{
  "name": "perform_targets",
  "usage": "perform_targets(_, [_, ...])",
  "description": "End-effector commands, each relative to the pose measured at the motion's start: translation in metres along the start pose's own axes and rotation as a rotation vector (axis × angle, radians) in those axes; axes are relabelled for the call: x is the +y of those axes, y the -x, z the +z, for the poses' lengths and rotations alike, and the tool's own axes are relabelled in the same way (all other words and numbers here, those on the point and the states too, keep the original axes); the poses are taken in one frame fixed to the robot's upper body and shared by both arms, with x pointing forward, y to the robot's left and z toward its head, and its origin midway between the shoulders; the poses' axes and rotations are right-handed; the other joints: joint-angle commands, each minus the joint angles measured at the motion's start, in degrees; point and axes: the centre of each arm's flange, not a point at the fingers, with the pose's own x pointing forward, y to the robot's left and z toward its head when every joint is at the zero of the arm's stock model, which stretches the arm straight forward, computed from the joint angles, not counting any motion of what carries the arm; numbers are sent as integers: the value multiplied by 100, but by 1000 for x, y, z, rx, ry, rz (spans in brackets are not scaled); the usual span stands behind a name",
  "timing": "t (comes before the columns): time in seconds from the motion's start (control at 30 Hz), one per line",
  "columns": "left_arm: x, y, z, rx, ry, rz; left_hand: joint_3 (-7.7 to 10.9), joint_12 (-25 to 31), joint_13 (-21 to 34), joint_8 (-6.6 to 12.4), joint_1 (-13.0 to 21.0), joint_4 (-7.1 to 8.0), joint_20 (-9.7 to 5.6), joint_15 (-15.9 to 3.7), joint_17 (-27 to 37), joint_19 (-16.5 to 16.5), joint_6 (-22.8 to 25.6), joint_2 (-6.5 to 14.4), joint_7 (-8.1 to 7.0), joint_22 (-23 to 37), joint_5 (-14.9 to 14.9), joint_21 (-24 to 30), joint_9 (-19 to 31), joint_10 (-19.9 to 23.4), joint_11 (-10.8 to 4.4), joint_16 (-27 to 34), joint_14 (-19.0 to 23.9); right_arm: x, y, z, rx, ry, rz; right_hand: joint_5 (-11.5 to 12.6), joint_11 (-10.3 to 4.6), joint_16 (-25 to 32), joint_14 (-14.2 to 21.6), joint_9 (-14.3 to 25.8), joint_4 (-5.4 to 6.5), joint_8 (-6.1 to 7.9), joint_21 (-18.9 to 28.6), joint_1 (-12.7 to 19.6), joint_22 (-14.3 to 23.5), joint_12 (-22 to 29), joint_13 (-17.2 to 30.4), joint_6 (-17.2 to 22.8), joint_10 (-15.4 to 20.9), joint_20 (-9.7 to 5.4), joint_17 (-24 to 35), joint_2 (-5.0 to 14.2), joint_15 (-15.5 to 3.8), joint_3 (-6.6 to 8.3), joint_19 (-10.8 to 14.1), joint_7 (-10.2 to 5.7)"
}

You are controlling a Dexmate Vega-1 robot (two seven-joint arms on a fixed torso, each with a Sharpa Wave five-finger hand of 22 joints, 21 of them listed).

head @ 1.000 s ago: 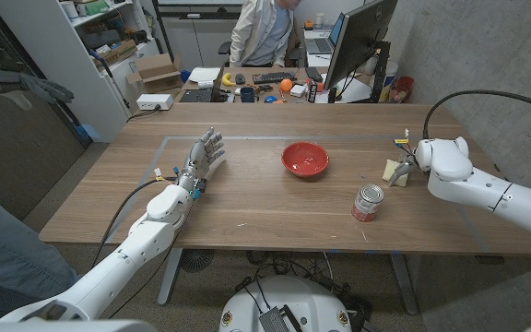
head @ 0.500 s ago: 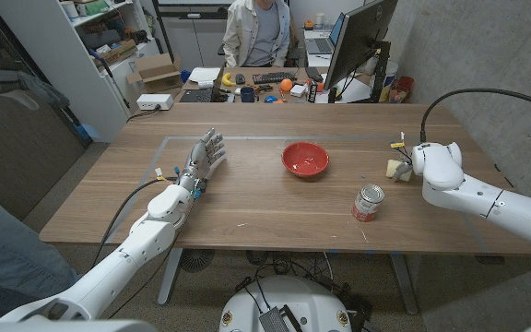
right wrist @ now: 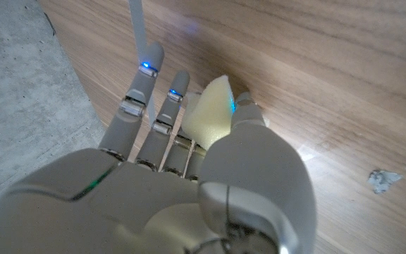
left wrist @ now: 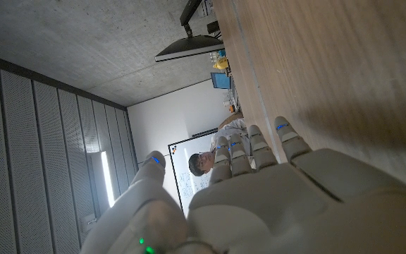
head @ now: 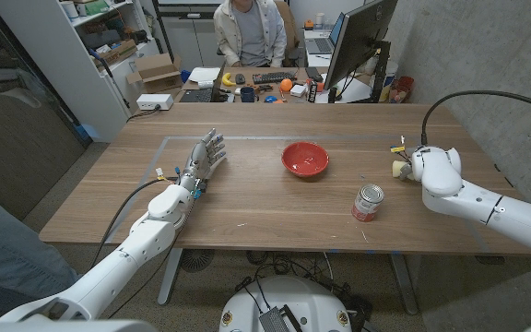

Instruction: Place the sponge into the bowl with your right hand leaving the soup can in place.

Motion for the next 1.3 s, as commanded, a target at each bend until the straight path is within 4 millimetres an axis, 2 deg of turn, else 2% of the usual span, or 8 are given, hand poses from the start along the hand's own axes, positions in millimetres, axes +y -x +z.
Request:
perform_targets(0.03, [0,-1,-2,8,1,-2,1,0,34,11,5,-48,50,11,33,7,34,58,8,20,15,30,26,-20,-12,41,11,0,7,1,-37,-28,-77,-78,-87,103,425,-25,-40,99,75,187,35,65,-62,660,431,-123,24,35,-231,67,203,-303])
perform_targets(0.2, [0,0,-2,8,-4,0,0,0,34,10,4,-50,55,13,33,5,35,59,11,20,15,29,26,-22,-9,42,14,-1,8,0,-72,-72,-63,-144,-138,197,685,-16,-91,194,114,419,40,151,-125,963,887,-222,89,154,-384,169,345,-347])
perform_targets(0.33, [-1,-1,-1,6,-4,-3,-1,0,34,9,3,-52,51,16,33,6,34,60,16,20,15,30,26,-24,5,42,13,-2,11,2,-73,-42,-125,-170,-160,222,729,-9,-97,187,121,473,42,171,-134,954,992,-250,120,172,-403,189,371,-384])
perform_targets(0.53, [-1,-1,-1,6,-2,-4,-3,-21,34,7,0,-56,51,18,34,2,34,60,15,20,15,29,26,-83,6,40,9,-7,14,3,-77,-34,-94,-232,-175,277,920,5,-74,179,150,556,50,306,-86,974,1314,-366,170,247,-468,240,455,-392])
perform_targets(0.67, [-1,0,-1,5,-7,0,-4,-22,34,7,-1,-58,56,21,34,2,36,60,19,20,15,30,26,-89,4,41,10,-12,17,4,-68,-10,-95,-257,-163,272,931,8,-59,178,132,561,51,299,-69,989,1286,-368,185,251,-501,243,411,-408])
perform_targets(0.83, [-1,1,3,1,-20,17,-4,-15,34,5,-2,-61,41,27,34,17,33,62,25,20,15,36,27,-77,20,46,21,-16,21,3,-66,-16,-103,-314,-184,162,665,20,-35,159,78,590,54,253,-22,973,1154,-298,239,256,-440,252,285,-412])
perform_targets(1.03, [-3,1,21,-22,-49,11,-5,-7,34,-3,-3,-65,30,35,34,39,15,64,22,21,15,45,27,-62,28,49,31,-15,23,5,-70,-22,-99,-338,-179,163,666,25,-26,169,65,608,53,253,2,1012,1142,-270,268,267,-449,263,255,-398])
perform_targets(1.3, [-5,1,28,-28,-63,2,-6,1,34,0,-4,-70,17,35,34,54,23,65,25,20,14,51,27,-45,36,51,38,-23,38,0,-59,-14,-146,-363,-185,150,685,31,-15,168,53,626,53,262,27,1025,1157,-257,278,278,-435,280,232,-391])
